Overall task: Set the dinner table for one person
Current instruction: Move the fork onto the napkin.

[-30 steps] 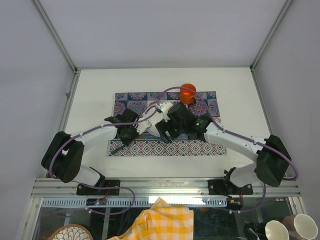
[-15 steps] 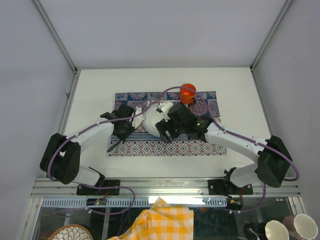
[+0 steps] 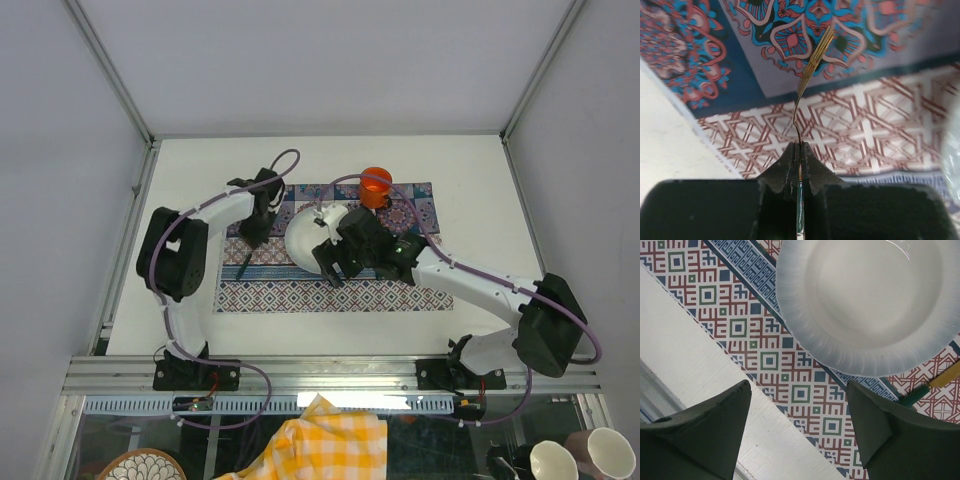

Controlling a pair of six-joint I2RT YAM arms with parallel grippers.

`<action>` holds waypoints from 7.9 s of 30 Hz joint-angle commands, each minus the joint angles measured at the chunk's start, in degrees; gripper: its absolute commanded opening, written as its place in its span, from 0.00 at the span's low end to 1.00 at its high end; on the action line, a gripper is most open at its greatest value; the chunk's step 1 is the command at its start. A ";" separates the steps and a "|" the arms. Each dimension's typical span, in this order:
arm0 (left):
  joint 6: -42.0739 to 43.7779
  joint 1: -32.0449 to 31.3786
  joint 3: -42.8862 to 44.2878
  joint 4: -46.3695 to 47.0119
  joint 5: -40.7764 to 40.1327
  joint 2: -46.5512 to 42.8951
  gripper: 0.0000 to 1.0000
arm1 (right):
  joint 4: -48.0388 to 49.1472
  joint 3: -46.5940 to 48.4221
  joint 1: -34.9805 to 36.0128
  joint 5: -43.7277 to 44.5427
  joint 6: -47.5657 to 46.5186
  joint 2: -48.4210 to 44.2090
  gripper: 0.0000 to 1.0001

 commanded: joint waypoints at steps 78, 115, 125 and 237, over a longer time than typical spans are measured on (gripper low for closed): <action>-24.86 2.05 5.94 -3.54 11.88 4.68 0.00 | 0.69 0.08 -0.66 2.53 4.42 -2.76 0.80; -23.69 1.53 12.19 -4.96 10.52 9.22 0.00 | 0.34 0.01 -0.87 2.18 4.19 -2.25 0.80; -24.37 1.49 10.75 -3.83 11.70 9.35 0.00 | 0.26 -0.05 -0.92 2.24 4.11 -2.16 0.80; -32.27 -1.23 -5.65 6.97 5.30 -15.58 0.99 | -2.64 -4.87 -1.25 28.39 17.30 -7.45 1.00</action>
